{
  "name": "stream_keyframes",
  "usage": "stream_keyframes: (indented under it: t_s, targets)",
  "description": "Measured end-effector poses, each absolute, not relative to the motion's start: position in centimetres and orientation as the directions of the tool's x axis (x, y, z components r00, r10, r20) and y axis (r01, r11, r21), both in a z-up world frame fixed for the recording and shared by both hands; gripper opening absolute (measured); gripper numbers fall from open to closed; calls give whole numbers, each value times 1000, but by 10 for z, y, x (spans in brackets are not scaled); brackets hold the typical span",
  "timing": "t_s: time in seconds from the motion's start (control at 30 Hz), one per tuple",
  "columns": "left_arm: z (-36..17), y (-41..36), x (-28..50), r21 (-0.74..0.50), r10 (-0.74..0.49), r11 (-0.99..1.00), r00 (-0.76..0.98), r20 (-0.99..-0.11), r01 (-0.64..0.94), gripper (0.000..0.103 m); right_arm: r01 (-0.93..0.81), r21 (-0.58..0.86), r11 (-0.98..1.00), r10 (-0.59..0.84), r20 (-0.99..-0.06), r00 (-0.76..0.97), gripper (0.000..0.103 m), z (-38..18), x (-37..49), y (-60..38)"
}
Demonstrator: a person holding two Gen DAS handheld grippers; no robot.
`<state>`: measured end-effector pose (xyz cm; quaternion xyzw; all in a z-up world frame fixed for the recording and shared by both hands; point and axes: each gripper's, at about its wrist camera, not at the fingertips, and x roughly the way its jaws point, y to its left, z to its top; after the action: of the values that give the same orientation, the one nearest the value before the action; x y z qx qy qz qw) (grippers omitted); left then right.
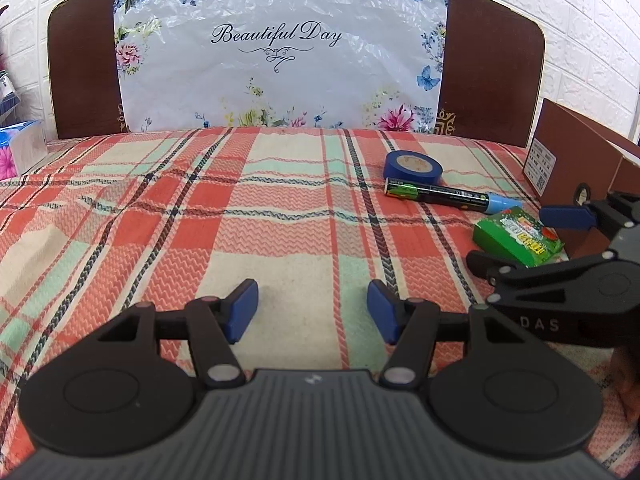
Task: Organize objects
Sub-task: 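Move the right gripper back to the second small green box, then grasp the second small green box with the right gripper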
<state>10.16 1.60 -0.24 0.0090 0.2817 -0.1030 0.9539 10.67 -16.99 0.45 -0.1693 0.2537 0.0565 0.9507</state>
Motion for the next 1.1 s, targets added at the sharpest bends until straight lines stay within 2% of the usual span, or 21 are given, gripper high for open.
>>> stream_keyframes:
  t_s: [0.23, 0.4, 0.47, 0.5, 0.53, 0.77, 0.93, 1.0, 1.1]
  targets:
    - [-3, 15, 101, -40, -191, 979, 821, -539, 201, 62, -212, -268, 940, 40, -530, 847, 83, 7, 120, -175]
    - [-3, 15, 101, -38, -189, 979, 821, -539, 200, 63, -160, -4, 987, 122, -633, 765, 83, 6, 138, -206]
    - [-3, 14, 101, -37, -188, 979, 821, -539, 200, 63, -165, -5, 986, 125, -631, 766, 73, 8, 133, -206]
    - [-3, 14, 101, -37, -188, 979, 821, -539, 199, 63, -176, -6, 984, 133, -626, 768, 63, 8, 128, -205]
    - [-3, 14, 101, -37, -187, 979, 822, -539, 199, 63, -186, -6, 983, 142, -622, 770, 60, 9, 122, -203]
    - [-3, 11, 100, 4, -158, 982, 825, -542, 190, 65, -277, -62, 959, 190, -584, 789, 60, 6, 59, -200]
    - [1, 9, 98, 21, -123, 986, 814, -568, 163, 67, -319, -38, 947, 239, -579, 780, 62, 6, 15, -213]
    - [8, 11, 93, -23, -128, 989, 781, -611, 144, 67, -309, -25, 951, 238, -578, 780, 68, 6, 6, -221]
    - [22, 9, 76, -178, -276, 961, 706, -652, 212, 67, -291, 0, 957, 237, -580, 779, 71, 5, -4, -230]
